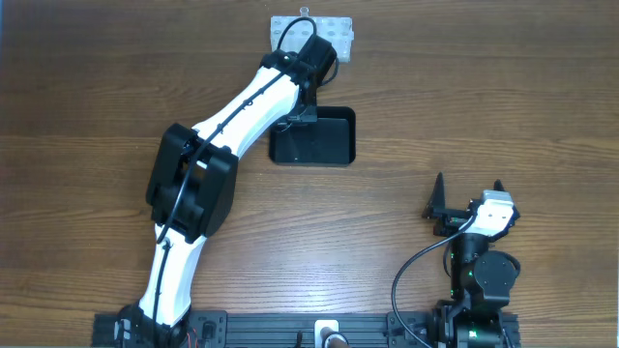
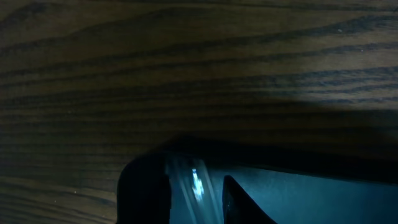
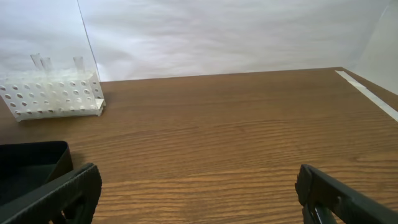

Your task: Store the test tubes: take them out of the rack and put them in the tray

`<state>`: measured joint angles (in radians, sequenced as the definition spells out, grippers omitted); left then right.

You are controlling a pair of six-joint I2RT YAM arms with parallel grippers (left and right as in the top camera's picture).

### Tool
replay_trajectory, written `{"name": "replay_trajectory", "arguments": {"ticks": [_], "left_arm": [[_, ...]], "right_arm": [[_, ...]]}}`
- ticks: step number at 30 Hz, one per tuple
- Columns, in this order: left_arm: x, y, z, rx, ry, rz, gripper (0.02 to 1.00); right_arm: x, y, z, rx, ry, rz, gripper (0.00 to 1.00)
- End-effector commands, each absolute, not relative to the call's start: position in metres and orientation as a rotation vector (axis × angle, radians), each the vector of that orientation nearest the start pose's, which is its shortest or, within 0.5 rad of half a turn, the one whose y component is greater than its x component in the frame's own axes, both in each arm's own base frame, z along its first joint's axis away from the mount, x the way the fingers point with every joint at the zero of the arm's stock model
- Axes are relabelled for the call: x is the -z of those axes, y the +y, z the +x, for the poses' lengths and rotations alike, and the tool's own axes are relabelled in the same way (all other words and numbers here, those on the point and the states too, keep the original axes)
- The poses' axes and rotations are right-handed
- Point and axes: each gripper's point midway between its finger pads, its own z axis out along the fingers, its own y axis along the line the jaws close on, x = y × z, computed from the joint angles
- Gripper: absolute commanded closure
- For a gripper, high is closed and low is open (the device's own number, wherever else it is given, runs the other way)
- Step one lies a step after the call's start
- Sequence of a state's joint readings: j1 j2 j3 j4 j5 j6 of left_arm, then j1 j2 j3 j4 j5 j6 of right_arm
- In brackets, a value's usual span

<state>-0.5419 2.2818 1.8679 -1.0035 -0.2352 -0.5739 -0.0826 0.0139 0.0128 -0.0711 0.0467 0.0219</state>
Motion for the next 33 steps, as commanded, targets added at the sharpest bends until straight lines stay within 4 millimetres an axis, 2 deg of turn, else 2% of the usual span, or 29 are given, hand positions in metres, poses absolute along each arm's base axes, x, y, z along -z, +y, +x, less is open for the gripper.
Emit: {"name": "replay_trajectory", "arguments": {"ticks": [1, 3, 5, 8, 9, 10, 11, 12, 14, 18, 20, 22, 27, 31, 33], "left_arm": [[-0.031, -0.209, 0.429, -0.162, 2.891, -0.096, 0.724], [-0.045, -0.210, 0.431, -0.144, 2.865, -0.100, 0.711], [-0.069, -0.211, 0.434, -0.111, 2.818, -0.106, 0.684], [-0.117, -0.212, 0.441, -0.039, 2.712, -0.126, 0.623], [-0.140, -0.211, 0.446, -0.010, 2.645, -0.140, 0.581], [-0.154, -0.210, 0.450, 0.001, 2.603, -0.152, 0.529], [-0.178, -0.206, 0.456, 0.013, 2.527, -0.172, 0.411], [-0.199, -0.202, 0.463, 0.022, 2.458, -0.179, 0.338], [-0.234, -0.196, 0.476, 0.031, 2.339, -0.144, 0.294], [-0.273, -0.189, 0.510, 0.020, 2.163, -0.013, 0.255], [-0.275, -0.193, 0.530, 0.035, 2.110, 0.096, 0.255], [-0.267, -0.193, 0.548, 0.039, 2.082, 0.169, 0.248], [-0.218, -0.196, 0.585, 0.117, 2.084, 0.276, 0.233], [-0.180, -0.206, 0.601, 0.182, 2.091, 0.340, 0.209], [-0.168, -0.206, 0.605, 0.183, 2.095, 0.339, 0.207]], "right_arm": [[-0.157, -0.029, 0.245, 0.086, 1.638, 0.122, 0.009], [-0.157, -0.029, 0.245, 0.087, 1.638, 0.122, 0.007], [-0.157, -0.029, 0.245, 0.087, 1.638, 0.122, 0.009], [-0.157, -0.029, 0.245, 0.087, 1.638, 0.122, 0.007], [-0.157, -0.029, 0.245, 0.086, 1.638, 0.122, 0.007], [-0.157, -0.029, 0.245, 0.087, 1.638, 0.122, 0.009], [-0.157, -0.029, 0.245, 0.087, 1.638, 0.122, 0.007], [-0.157, -0.029, 0.245, 0.087, 1.638, 0.122, 0.009], [-0.157, -0.029, 0.245, 0.087, 1.638, 0.122, 0.009], [-0.157, -0.029, 0.245, 0.087, 1.638, 0.122, 0.007], [-0.157, -0.029, 0.245, 0.086, 1.638, 0.122, 0.009], [-0.157, -0.029, 0.245, 0.087, 1.638, 0.122, 0.009], [-0.157, -0.029, 0.245, 0.087, 1.638, 0.122, 0.007], [-0.157, -0.029, 0.245, 0.087, 1.638, 0.122, 0.009], [-0.157, -0.029, 0.245, 0.087, 1.638, 0.122, 0.009]]}}
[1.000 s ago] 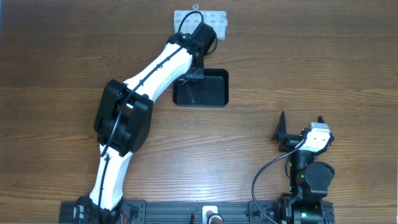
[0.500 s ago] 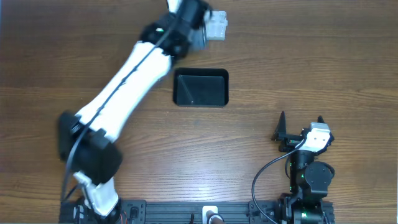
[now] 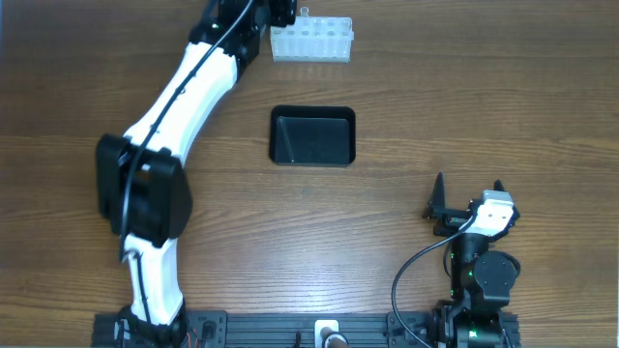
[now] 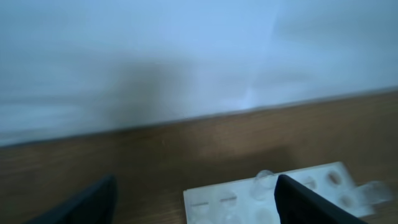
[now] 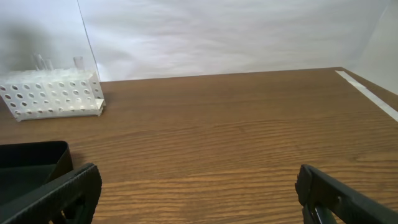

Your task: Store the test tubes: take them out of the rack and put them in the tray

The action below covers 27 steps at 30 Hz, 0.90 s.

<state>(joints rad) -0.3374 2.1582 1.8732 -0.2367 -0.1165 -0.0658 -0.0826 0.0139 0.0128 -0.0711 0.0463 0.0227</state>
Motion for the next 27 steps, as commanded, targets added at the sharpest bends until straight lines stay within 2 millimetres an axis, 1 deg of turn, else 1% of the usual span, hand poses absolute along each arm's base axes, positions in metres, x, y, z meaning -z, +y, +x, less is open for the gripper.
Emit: {"name": "replay_trajectory", "arguments": {"ticks": [1, 4, 7, 17, 19, 23, 27], "left_arm": [[-0.163, -0.207, 0.607, 0.189, 2.094, 0.342, 0.205], [-0.153, -0.214, 0.612, 0.216, 2.078, 0.383, 0.202], [-0.144, -0.216, 0.614, 0.220, 2.082, 0.386, 0.200], [-0.140, -0.218, 0.619, 0.227, 2.062, 0.385, 0.200], [-0.137, -0.220, 0.621, 0.238, 2.055, 0.391, 0.198], [-0.125, -0.223, 0.623, 0.247, 2.059, 0.396, 0.200], [-0.119, -0.227, 0.624, 0.270, 2.051, 0.408, 0.202]], "right_arm": [[-0.157, -0.029, 0.245, 0.086, 1.638, 0.122, 0.007], [-0.157, -0.029, 0.245, 0.087, 1.638, 0.122, 0.007], [-0.157, -0.029, 0.245, 0.087, 1.638, 0.122, 0.009], [-0.157, -0.029, 0.245, 0.087, 1.638, 0.122, 0.009], [-0.157, -0.029, 0.245, 0.087, 1.638, 0.122, 0.009], [-0.157, -0.029, 0.245, 0.087, 1.638, 0.122, 0.007], [-0.157, -0.029, 0.245, 0.086, 1.638, 0.122, 0.007]]}}
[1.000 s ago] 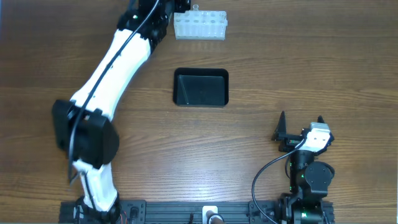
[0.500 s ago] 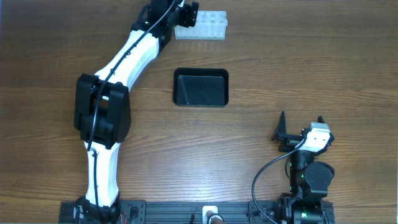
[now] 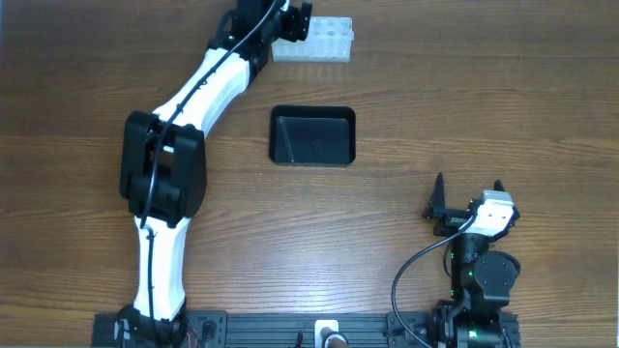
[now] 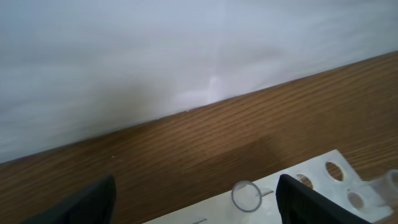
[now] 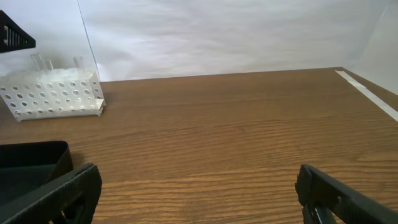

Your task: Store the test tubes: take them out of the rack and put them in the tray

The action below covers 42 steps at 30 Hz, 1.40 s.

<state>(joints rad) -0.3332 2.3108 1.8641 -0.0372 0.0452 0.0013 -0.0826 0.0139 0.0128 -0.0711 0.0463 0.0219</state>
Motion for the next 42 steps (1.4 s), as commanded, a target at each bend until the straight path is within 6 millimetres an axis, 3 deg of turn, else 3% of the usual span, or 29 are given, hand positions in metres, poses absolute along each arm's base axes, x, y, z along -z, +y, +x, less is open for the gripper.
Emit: {"name": "replay_trajectory", "arguments": {"ticks": [1, 7, 18, 25, 42], "left_arm": [[-0.119, -0.227, 0.625, 0.271, 2.049, 0.408, 0.207], [-0.121, -0.229, 0.625, 0.280, 2.041, 0.413, 0.248], [-0.121, -0.241, 0.622, 0.294, 2.028, 0.431, 0.457], [-0.113, -0.250, 0.621, 0.307, 2.027, 0.444, 0.483], [-0.106, -0.249, 0.620, 0.306, 2.043, 0.444, 0.625]], "right_arm": [[-0.157, -0.029, 0.245, 0.087, 1.638, 0.122, 0.009], [-0.157, -0.029, 0.245, 0.086, 1.638, 0.122, 0.009], [-0.157, -0.029, 0.245, 0.086, 1.638, 0.122, 0.007], [-0.157, -0.029, 0.245, 0.087, 1.638, 0.122, 0.007], [-0.157, -0.029, 0.245, 0.087, 1.638, 0.122, 0.009]]}}
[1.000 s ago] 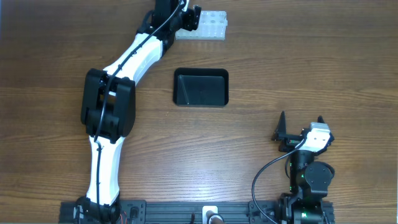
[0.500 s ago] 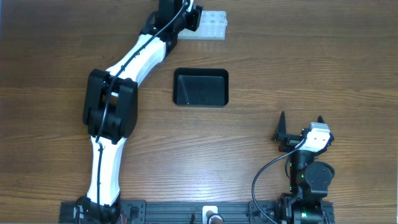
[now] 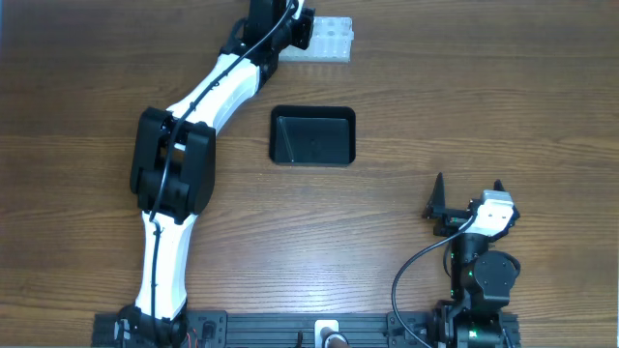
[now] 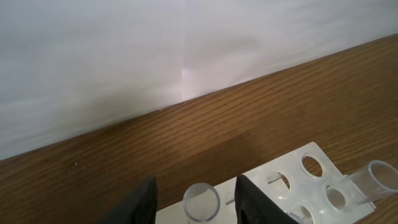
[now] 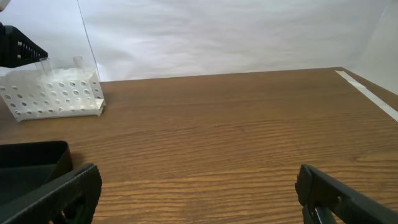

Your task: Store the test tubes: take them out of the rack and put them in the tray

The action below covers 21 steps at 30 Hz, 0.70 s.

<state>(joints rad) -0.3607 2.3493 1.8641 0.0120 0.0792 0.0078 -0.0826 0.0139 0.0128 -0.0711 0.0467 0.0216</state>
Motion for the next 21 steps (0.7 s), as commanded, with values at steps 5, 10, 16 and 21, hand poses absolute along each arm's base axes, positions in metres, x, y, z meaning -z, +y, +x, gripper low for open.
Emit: {"name": "replay_trajectory", "arguments": {"ticks": [5, 10, 16, 21], "left_arm": [[-0.100, -0.249, 0.620, 0.305, 2.052, 0.446, 0.636], [-0.098, -0.249, 0.620, 0.305, 2.055, 0.446, 0.649], [-0.094, -0.250, 0.620, 0.308, 2.061, 0.449, 0.687], [-0.097, -0.252, 0.621, 0.314, 2.046, 0.450, 0.730]], "right_arm": [[-0.157, -0.029, 0.245, 0.086, 1.638, 0.122, 0.007], [-0.157, -0.029, 0.245, 0.087, 1.638, 0.122, 0.009], [-0.157, -0.029, 0.245, 0.087, 1.638, 0.122, 0.009], [-0.157, -0.029, 0.245, 0.087, 1.638, 0.122, 0.009]]}}
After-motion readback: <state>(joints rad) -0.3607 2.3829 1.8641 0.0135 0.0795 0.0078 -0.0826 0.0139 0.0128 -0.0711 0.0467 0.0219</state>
